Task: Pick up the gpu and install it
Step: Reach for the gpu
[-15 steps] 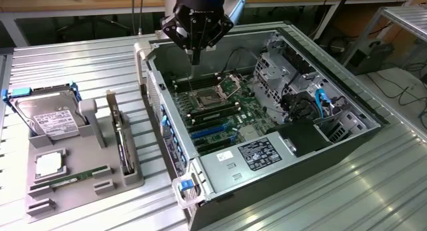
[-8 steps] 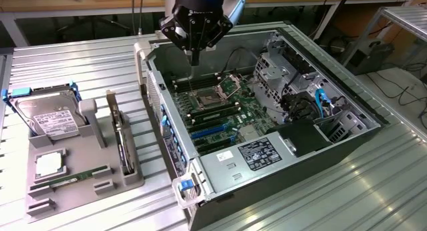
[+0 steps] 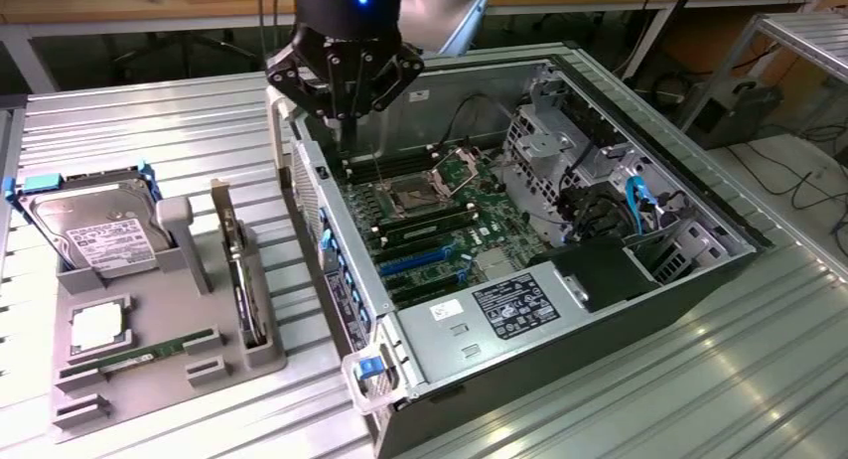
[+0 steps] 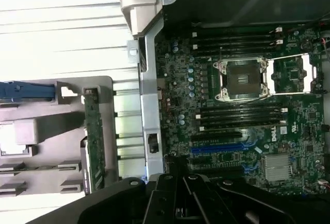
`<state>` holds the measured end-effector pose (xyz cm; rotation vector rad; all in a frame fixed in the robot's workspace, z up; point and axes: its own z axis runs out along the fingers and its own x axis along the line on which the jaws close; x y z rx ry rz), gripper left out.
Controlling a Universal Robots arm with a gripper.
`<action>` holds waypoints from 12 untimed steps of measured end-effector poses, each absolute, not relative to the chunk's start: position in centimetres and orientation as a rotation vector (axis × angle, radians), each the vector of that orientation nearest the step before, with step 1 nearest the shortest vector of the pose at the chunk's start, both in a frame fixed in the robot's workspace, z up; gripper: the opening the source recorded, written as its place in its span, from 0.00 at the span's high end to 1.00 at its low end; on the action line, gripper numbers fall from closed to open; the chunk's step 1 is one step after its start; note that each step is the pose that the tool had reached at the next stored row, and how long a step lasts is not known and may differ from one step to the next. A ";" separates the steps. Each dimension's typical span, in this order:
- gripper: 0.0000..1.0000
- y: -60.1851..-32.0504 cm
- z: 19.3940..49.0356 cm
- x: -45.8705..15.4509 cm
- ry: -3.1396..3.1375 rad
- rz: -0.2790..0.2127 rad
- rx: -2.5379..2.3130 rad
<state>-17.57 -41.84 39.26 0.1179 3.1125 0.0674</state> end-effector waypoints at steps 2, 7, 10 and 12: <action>0.89 -42.1 39.1 -19.0 3.113 0.067 0.118; 0.89 -42.5 38.6 -21.8 3.112 0.067 0.118; 0.89 -42.8 38.3 -23.5 3.113 0.066 0.118; 0.89 -43.0 38.0 -24.7 3.112 0.066 0.118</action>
